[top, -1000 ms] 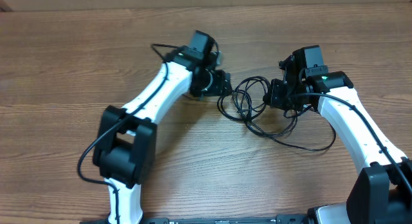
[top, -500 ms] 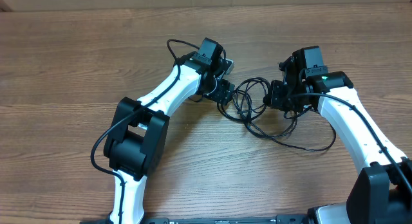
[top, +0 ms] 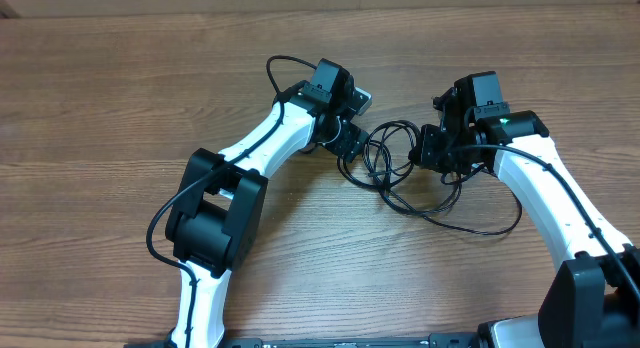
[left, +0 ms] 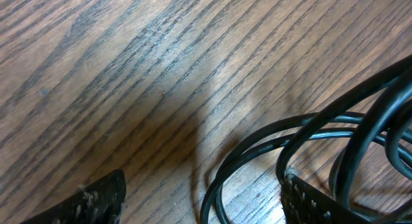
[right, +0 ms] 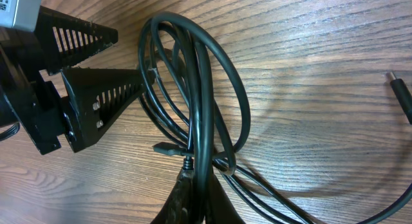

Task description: Untangle cables

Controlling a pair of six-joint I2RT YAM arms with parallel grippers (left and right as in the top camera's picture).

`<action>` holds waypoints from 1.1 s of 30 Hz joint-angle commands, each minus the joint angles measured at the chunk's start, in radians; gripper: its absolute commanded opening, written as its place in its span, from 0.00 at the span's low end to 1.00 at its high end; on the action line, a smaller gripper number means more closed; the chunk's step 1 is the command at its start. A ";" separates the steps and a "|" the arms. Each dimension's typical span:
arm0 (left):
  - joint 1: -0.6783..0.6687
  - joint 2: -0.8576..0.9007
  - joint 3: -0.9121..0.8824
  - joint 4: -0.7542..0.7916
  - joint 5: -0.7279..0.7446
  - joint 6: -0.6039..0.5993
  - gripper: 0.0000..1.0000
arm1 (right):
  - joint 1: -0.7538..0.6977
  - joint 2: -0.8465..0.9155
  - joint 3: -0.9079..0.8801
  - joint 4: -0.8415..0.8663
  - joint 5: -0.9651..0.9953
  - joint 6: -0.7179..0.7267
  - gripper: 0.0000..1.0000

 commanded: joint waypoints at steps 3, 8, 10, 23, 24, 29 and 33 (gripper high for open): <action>-0.008 0.015 -0.011 0.005 -0.013 0.026 0.77 | -0.001 -0.018 0.009 -0.001 -0.016 0.007 0.04; -0.008 0.016 -0.026 0.011 -0.014 0.058 0.74 | -0.001 -0.018 0.009 -0.001 -0.016 0.006 0.04; -0.010 0.016 -0.037 0.013 -0.026 0.072 0.74 | -0.001 -0.018 0.009 0.001 -0.016 0.006 0.04; -0.072 0.043 -0.042 0.038 -0.082 0.078 0.58 | -0.001 -0.018 0.009 0.003 -0.016 0.007 0.04; -0.076 0.043 -0.042 0.037 -0.096 0.078 0.49 | -0.001 -0.018 0.009 0.003 -0.016 0.007 0.04; -0.084 0.043 -0.042 0.010 -0.154 0.040 0.04 | -0.001 -0.018 0.009 0.003 -0.015 0.006 0.04; -0.080 0.035 -0.039 -0.040 -0.273 -0.017 0.04 | -0.001 -0.018 0.009 0.003 -0.003 0.007 0.04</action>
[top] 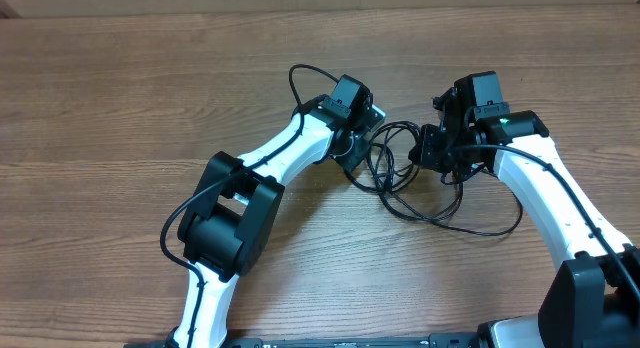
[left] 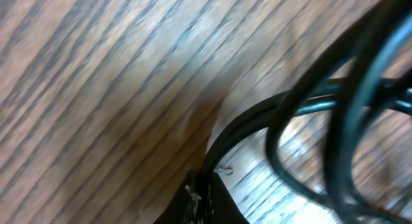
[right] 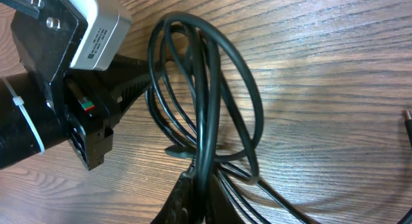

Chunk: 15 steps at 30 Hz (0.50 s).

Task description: Untangle cables

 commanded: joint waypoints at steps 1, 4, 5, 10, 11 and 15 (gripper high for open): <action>0.002 0.011 -0.007 -0.054 -0.175 -0.087 0.04 | -0.001 -0.018 0.009 -0.001 0.019 0.013 0.04; 0.020 -0.023 0.003 -0.093 -0.265 -0.150 0.04 | -0.001 -0.018 0.009 -0.027 0.164 0.097 0.04; 0.029 -0.043 0.005 -0.103 -0.284 -0.172 0.04 | -0.001 -0.018 0.009 -0.042 0.234 0.142 0.04; 0.092 -0.181 0.005 -0.140 -0.293 -0.298 0.04 | -0.001 -0.018 0.009 -0.100 0.455 0.278 0.04; 0.107 -0.215 0.005 -0.149 -0.292 -0.328 0.04 | -0.001 -0.018 0.009 -0.105 0.473 0.291 0.04; 0.155 -0.348 0.005 -0.174 -0.203 -0.370 0.04 | -0.001 -0.018 0.009 -0.087 0.452 0.290 0.04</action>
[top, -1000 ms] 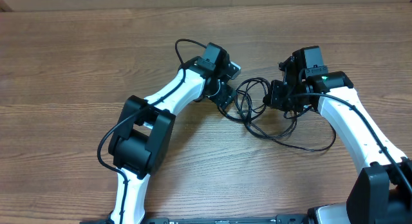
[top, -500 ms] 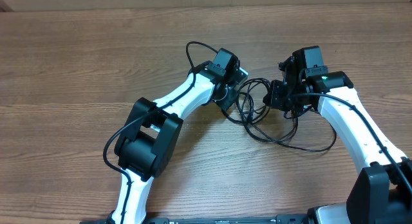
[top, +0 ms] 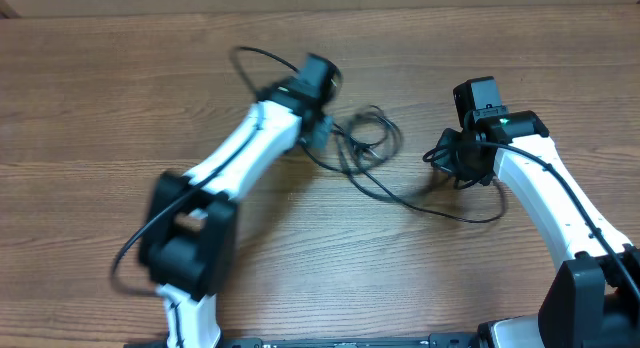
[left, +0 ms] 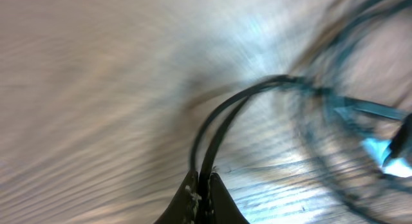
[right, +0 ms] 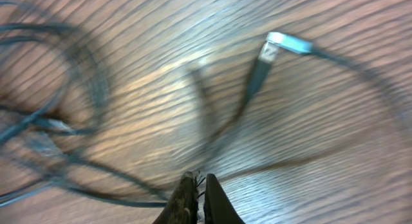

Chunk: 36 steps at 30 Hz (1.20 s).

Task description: Untangle cables

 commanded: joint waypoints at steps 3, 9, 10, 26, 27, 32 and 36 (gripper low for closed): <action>0.053 -0.226 0.008 0.000 0.252 -0.069 0.04 | -0.002 -0.018 0.009 0.073 -0.076 -0.001 0.10; 0.034 -0.315 0.008 0.031 0.702 0.143 0.04 | -0.002 -0.018 0.009 0.249 -0.534 -0.241 0.58; 0.029 -0.327 0.008 0.036 0.738 0.164 0.04 | -0.001 -0.018 0.009 0.267 -0.579 -0.267 0.61; 0.031 -0.381 0.006 -0.144 0.306 0.067 0.30 | -0.001 -0.018 0.009 0.195 -0.348 -0.304 0.68; 0.031 -0.375 0.005 -0.161 0.287 0.055 0.30 | -0.001 -0.018 0.009 0.193 -0.348 -0.304 0.68; 0.032 -0.306 0.004 -0.197 0.051 -0.170 0.38 | -0.001 -0.018 0.009 0.183 -0.349 -0.304 0.68; 0.038 -0.215 0.005 -0.185 -0.036 -0.355 0.53 | -0.001 -0.018 0.009 0.174 -0.349 -0.304 0.68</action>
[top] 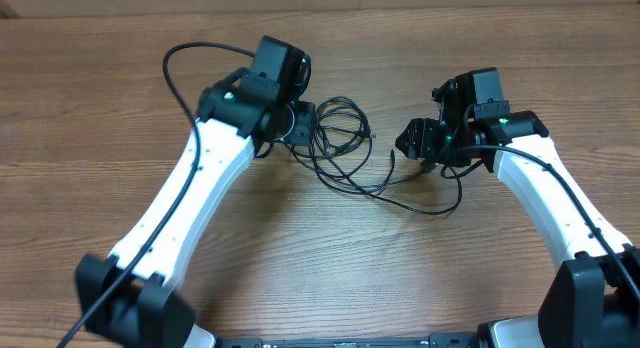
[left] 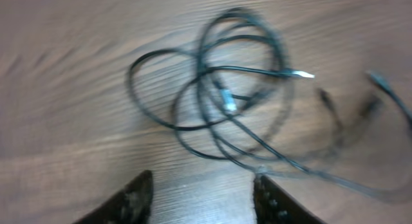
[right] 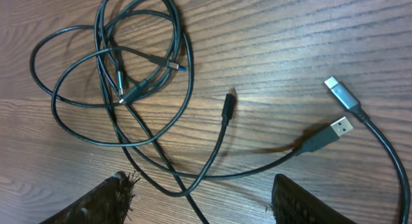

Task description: Untangle cables

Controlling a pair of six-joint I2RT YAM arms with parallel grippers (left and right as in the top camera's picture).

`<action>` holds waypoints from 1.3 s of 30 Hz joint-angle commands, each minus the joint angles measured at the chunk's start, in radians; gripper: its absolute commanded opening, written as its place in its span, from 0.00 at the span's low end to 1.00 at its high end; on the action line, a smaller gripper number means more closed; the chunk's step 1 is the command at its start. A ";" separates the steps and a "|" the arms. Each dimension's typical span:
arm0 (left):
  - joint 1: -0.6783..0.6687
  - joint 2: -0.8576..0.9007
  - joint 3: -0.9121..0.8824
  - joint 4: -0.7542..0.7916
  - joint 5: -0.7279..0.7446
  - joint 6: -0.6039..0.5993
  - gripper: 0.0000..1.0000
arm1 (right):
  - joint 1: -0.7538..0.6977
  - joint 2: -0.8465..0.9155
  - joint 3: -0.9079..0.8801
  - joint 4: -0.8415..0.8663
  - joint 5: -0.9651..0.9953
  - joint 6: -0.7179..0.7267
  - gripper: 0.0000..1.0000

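Note:
The black cables [top: 338,140] lie in a loose tangle on the wooden table, between my two grippers. Their loops [left: 215,89] show blurred ahead of my left gripper [left: 203,197], which is open and holds nothing. In the right wrist view the loops [right: 116,63] lie at the upper left. A small plug end [right: 228,99] and two silver USB plugs [right: 340,127] lie free to their right. My right gripper [right: 199,198] is open just above a strand, gripping nothing. Seen from overhead, the left gripper [top: 300,123] is beside the tangle's left edge and the right gripper [top: 412,141] is to its right.
A trailing strand [top: 430,206] curves over the table toward the right arm. The left arm's own wire [top: 180,63] arches above its wrist. Bare wood table [top: 320,278] lies in front of the tangle.
Both grippers were shut on cable strands and are now open, with the cables lying on the table. The left arm has moved left; the right gripper has moved back toward the tangle.
At first the right gripper was shut on strands of a tight bundle, the left open beside it. Then the left was shut on a strand too. Then the grippers stood farther apart with the bundle stretched. Now both are open and the cables lie looser.

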 commanded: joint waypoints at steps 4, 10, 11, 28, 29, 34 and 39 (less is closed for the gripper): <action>0.038 0.180 0.004 0.053 -0.142 -0.290 0.57 | -0.001 -0.018 0.009 -0.015 0.013 -0.008 0.68; 0.097 0.309 0.004 0.137 -0.127 -0.333 0.60 | -0.001 -0.018 0.009 -0.021 0.013 -0.008 0.68; 0.104 0.327 0.004 0.144 -0.118 -0.344 0.60 | -0.001 -0.018 0.009 -0.021 0.013 -0.008 0.68; 0.129 0.330 0.096 0.149 0.230 -0.173 0.04 | -0.001 -0.018 0.009 -0.017 0.013 -0.008 0.71; 0.127 0.303 0.118 0.131 0.234 -0.160 0.04 | -0.001 -0.018 0.009 -0.016 0.013 -0.008 0.72; 0.111 0.144 0.220 0.058 0.232 -0.093 0.04 | -0.001 -0.018 0.009 -0.012 0.013 -0.008 0.72; 0.107 -0.008 0.229 0.040 0.259 -0.115 0.04 | -0.001 -0.018 0.009 -0.009 0.013 -0.008 0.72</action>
